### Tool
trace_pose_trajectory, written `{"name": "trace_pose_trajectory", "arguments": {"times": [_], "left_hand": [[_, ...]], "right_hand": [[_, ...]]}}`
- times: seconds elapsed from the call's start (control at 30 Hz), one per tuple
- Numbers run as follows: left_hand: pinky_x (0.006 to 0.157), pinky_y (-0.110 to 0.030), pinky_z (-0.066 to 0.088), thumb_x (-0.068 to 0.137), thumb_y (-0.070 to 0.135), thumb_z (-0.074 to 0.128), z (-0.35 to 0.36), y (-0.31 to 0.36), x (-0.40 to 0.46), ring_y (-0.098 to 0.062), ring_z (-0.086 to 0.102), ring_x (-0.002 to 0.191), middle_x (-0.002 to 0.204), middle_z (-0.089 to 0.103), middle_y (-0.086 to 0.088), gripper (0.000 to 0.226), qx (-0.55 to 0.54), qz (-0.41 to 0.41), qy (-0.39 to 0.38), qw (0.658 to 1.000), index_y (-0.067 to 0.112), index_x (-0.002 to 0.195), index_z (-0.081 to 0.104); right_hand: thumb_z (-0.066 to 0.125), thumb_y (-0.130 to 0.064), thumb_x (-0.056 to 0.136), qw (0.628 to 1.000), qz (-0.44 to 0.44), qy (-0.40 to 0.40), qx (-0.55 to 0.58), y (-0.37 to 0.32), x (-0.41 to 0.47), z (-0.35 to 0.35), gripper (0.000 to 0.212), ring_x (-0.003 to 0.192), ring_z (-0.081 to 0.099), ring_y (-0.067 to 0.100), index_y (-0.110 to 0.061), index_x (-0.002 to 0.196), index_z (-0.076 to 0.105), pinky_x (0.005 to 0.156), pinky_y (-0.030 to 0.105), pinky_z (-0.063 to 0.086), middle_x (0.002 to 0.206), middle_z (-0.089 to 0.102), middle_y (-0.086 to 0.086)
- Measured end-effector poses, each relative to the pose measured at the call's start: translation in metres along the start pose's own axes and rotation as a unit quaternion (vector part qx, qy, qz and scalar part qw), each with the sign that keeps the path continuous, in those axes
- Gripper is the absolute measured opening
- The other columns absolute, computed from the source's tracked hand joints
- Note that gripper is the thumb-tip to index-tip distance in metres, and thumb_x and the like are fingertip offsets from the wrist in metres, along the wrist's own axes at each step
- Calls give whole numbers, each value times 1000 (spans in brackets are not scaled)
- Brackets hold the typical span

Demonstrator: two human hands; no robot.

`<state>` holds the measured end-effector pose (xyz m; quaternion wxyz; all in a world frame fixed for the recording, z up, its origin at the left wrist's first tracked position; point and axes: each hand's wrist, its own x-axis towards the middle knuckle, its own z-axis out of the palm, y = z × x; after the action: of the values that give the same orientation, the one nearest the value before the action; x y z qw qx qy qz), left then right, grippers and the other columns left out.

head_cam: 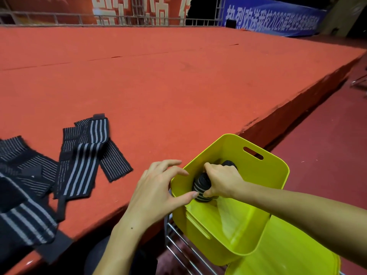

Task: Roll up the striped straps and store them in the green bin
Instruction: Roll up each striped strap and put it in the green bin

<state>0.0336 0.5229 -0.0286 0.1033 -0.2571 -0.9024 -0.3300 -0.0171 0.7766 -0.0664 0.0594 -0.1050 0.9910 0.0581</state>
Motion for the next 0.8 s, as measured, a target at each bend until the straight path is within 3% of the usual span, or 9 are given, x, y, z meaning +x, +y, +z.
{"name": "trace_pose_trajectory", "arguments": {"times": [0.13,0.43,0.67,0.8], "left_hand": [[105,-44,52,80,85,64,2,-2,-4,-5,46,135,147,52,28,57,-4,-4,-7,1000,47,122,68],[106,-40,54,82,84,66,2,-8,-12,0,47,135,144,52,32,57,-39,-25,-1,999,46,125,68],[107,-39,49,84,81,65,-19,4,-21,4,50,132,138,56,34,51,-54,-32,43,997,47,121,68],[107,-34,50,88,73,67,-31,10,-25,4,56,129,131,62,33,45,-85,-40,80,992,43,121,70]], "right_hand": [[82,-63,79,1000,0,2,-27,-4,3,4,69,109,69,30,-17,117,47,67,37,40,119,69,1],[73,-78,79,998,-3,9,-62,-2,1,1,77,104,71,29,-18,121,48,66,37,45,117,69,1],[58,-84,86,993,29,95,68,2,-39,-44,70,118,68,16,-35,136,51,83,39,57,126,69,-15],[66,-73,89,966,24,173,192,-12,-68,-82,46,91,68,-1,-41,122,61,79,37,58,105,72,-27]]}}
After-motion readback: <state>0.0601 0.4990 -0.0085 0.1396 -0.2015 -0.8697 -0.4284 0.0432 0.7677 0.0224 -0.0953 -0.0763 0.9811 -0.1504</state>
